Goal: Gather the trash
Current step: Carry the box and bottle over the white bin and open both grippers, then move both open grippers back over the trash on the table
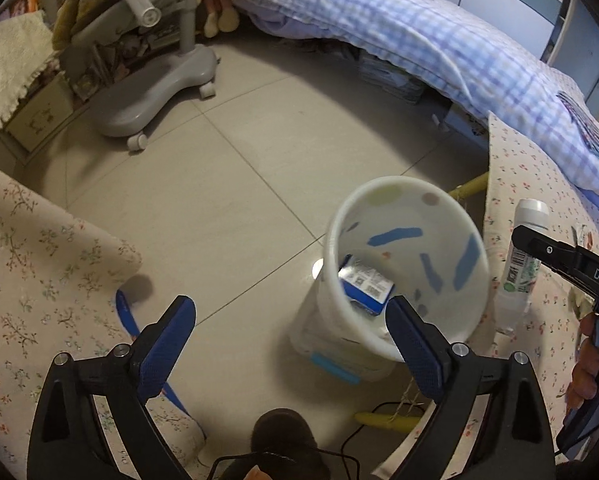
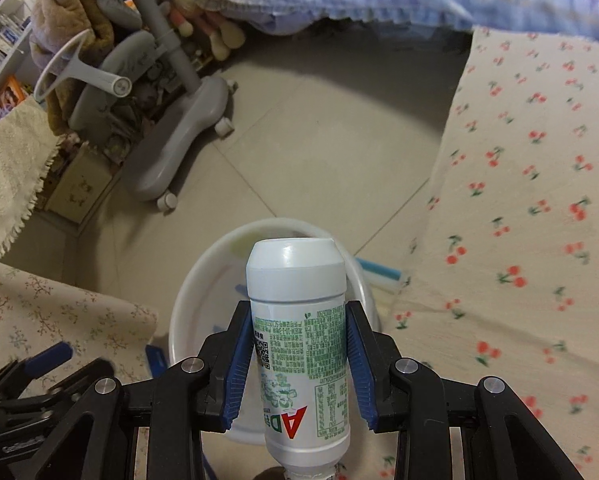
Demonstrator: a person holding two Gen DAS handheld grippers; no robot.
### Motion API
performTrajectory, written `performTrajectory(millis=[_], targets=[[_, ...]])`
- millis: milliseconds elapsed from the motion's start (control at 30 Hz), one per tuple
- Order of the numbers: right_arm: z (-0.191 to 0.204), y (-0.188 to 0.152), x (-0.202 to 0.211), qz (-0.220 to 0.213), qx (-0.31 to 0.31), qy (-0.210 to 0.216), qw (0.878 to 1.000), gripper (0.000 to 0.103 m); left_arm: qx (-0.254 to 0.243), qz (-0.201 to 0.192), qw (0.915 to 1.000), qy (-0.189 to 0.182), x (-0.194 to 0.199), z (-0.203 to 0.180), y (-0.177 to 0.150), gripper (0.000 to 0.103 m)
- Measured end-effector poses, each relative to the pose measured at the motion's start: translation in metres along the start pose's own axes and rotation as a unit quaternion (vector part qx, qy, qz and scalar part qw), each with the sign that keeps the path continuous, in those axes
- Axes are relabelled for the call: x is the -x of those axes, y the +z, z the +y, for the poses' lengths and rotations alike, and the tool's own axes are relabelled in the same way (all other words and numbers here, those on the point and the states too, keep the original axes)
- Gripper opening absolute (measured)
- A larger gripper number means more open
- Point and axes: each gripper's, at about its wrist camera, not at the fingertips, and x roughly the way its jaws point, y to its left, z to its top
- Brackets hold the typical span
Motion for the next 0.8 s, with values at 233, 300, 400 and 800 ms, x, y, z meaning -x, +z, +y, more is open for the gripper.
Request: performTrajectory(millis=[233,300,400,800], targets=[[0.006,0.0,0.014,-0.015,0.016,-0.02,1.0,0.073,0.005,-0.001,0.9999,-0.012,0.004,-0.004,0.001,0.097],[0.004,-0.002,0.028,-0.024,0.02,-0.033,0.999,0.073,-0.001,-0.001,0.9998,-0.021,0.006,-0.015,0.001,0.097],[-0.004,-0.008,0.056,-0.036,0.016,-0.058,0.998,0.074,-0.016,0.0,0.9993,-0.033,0.011,-0.034,-0.001,0.097],[-0.075,-0.045,0.185,-0.1,-0.008,-0.181,0.978,0.078,-0.077,0.011,0.9942,-0.074,0.024,-0.116,-0.017,0.097]])
